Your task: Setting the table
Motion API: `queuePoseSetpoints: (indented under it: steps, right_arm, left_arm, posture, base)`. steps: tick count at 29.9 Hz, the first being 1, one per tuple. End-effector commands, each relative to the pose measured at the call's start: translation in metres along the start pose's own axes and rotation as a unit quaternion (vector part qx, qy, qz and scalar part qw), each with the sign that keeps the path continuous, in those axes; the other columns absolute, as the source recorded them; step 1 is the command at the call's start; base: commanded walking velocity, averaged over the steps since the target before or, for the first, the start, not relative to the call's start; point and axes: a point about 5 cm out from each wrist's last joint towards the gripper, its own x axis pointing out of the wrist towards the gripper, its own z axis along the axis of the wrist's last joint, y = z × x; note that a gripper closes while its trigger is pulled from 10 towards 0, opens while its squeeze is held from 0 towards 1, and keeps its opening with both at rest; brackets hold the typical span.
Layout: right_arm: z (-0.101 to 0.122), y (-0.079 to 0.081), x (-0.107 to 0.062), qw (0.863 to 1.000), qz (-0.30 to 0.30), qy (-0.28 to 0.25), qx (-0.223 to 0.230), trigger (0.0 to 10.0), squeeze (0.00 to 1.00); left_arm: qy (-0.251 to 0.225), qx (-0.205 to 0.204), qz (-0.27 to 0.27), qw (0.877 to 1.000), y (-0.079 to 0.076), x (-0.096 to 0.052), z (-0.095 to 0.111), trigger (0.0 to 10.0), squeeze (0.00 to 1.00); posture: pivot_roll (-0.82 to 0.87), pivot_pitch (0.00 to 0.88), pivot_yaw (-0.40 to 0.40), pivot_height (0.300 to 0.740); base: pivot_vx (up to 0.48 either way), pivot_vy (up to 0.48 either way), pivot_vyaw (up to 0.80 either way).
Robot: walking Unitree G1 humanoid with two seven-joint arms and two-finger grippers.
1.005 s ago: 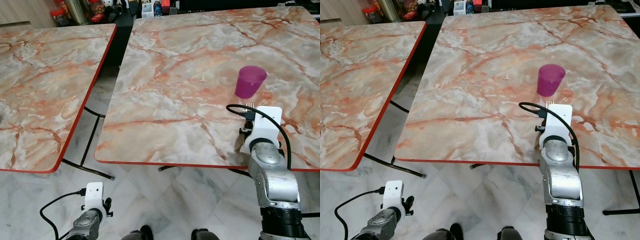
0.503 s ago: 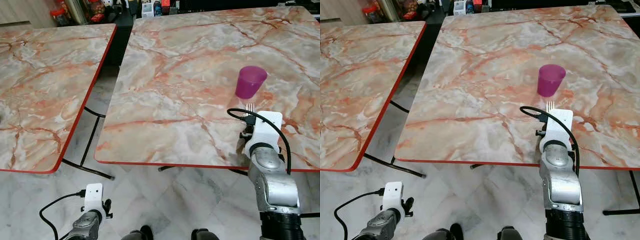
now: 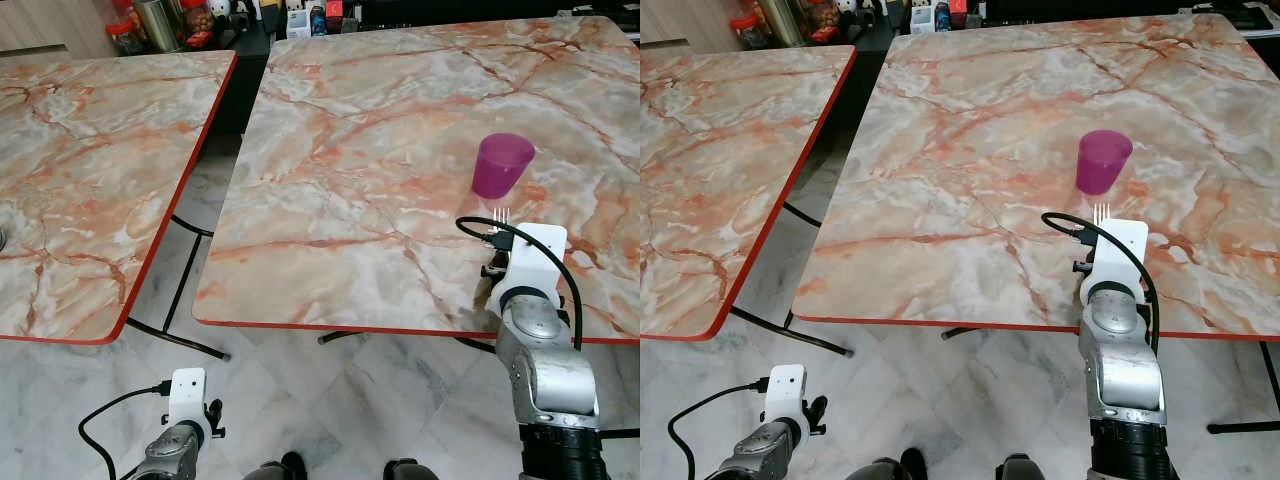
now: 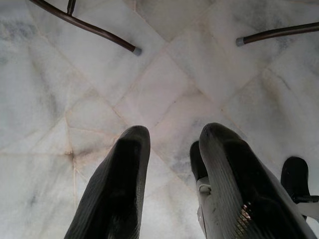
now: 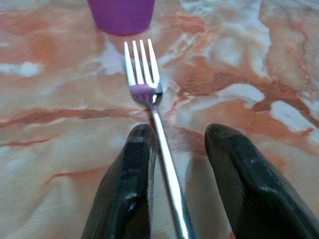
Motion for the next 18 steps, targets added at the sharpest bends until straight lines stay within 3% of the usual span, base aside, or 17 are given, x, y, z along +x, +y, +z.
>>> queuePoseSetpoints:
  steps: [1,7,8,10,11,13,14,18]
  right_arm:
    - [-0.005,-0.001,0.002,1.000,0.001,0.012,0.003,10.0,0.00]
    - [-0.019,0.002,0.004,0.999,0.014,0.037,0.008,10.0,0.00]
    - [-0.020,0.002,0.003,0.999,0.016,0.039,0.009,8.5,0.00]
    - [-0.023,0.001,0.004,0.999,0.015,0.044,0.010,8.3,0.00]
    - [-0.026,0.000,0.004,0.998,0.016,0.051,0.016,4.8,0.00]
    - [-0.026,0.000,0.005,0.998,0.016,0.051,0.028,1.2,0.00]
    - [-0.026,0.000,0.005,0.998,0.016,0.050,0.029,0.0,0.00]
    - [-0.025,0.000,0.005,0.998,0.017,0.048,0.027,0.0,0.00]
  left_arm:
    - [0.021,-0.004,0.011,1.000,0.010,-0.003,-0.011,10.0,0.00]
    - [0.020,-0.003,0.012,1.000,0.011,-0.003,-0.010,10.0,0.00]
    - [0.020,-0.004,0.012,1.000,0.011,-0.003,-0.010,10.0,0.00]
    - [0.020,-0.004,0.012,1.000,0.011,-0.003,-0.009,10.0,0.00]
    - [0.020,-0.004,0.012,1.000,0.011,-0.003,-0.009,10.0,0.00]
    - [0.020,-0.003,0.011,1.000,0.010,-0.003,-0.009,10.0,0.00]
    - [0.020,-0.003,0.011,1.000,0.010,-0.003,-0.009,10.0,0.00]
    - [0.021,-0.004,0.011,1.000,0.010,-0.003,-0.009,10.0,0.00]
  posture:
    - [-0.16,0.172,0.118,0.740]
    - [-0.16,0.175,0.117,0.740]
    - [-0.16,0.178,0.117,0.740]
    - [-0.16,0.178,0.117,0.740]
    - [-0.15,0.180,0.119,0.740]
    - [-0.15,0.181,0.118,0.740]
    - [-0.15,0.181,0.118,0.740]
    - [-0.15,0.182,0.118,0.740]
  base:
    - [0.000,0.000,0.00]
    - [0.000,0.000,0.00]
    - [0.000,0.000,0.00]
    - [0.000,0.000,0.00]
    - [0.000,0.000,0.00]
    - [0.000,0.000,0.00]
    - [0.000,0.000,0.00]
    - [0.000,0.000,0.00]
